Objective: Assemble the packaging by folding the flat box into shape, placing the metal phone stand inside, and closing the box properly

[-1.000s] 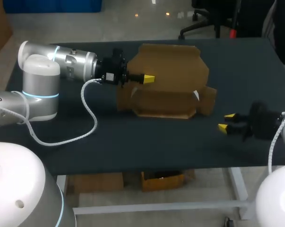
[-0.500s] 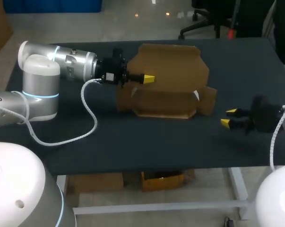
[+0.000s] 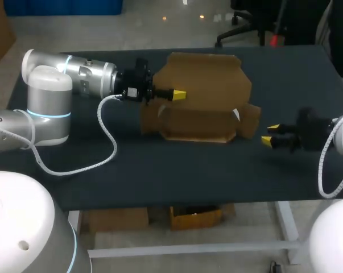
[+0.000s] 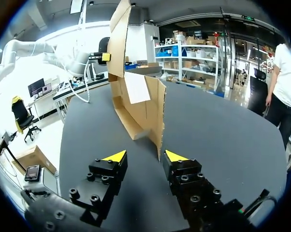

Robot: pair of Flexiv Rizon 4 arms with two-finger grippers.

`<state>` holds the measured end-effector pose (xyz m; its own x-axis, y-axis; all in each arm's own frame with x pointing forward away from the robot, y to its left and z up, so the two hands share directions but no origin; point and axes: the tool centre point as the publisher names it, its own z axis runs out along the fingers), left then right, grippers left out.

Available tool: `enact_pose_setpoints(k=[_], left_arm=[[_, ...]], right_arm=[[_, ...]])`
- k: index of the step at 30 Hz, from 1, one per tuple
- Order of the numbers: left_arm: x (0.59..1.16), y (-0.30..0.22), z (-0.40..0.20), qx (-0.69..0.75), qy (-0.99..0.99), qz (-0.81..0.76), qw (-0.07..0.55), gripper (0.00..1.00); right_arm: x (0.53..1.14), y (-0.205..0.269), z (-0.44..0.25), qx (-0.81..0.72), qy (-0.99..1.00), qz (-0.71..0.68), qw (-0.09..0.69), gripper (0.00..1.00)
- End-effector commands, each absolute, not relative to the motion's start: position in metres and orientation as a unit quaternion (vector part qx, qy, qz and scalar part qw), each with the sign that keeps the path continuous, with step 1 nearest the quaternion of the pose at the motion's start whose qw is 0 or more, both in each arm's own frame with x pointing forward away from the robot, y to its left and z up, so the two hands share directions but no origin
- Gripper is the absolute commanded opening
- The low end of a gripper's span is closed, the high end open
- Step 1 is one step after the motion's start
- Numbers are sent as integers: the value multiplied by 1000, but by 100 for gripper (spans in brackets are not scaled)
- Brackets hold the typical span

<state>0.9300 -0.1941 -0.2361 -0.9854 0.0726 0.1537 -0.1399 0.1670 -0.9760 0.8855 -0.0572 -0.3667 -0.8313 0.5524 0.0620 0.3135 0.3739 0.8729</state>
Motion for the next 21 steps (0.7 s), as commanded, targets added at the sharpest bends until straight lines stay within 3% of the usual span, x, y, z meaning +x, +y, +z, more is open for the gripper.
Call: enact_pose_setpoints(k=[1,21], left_arm=[[930,-195,-238,22,-760,645,83,0],[930,-195,-238,22,-760,645,83,0]], right_arm=[[899,-52,-373,262,820,495,117,46],[923,-33,-378,259,813,506,126,38]])
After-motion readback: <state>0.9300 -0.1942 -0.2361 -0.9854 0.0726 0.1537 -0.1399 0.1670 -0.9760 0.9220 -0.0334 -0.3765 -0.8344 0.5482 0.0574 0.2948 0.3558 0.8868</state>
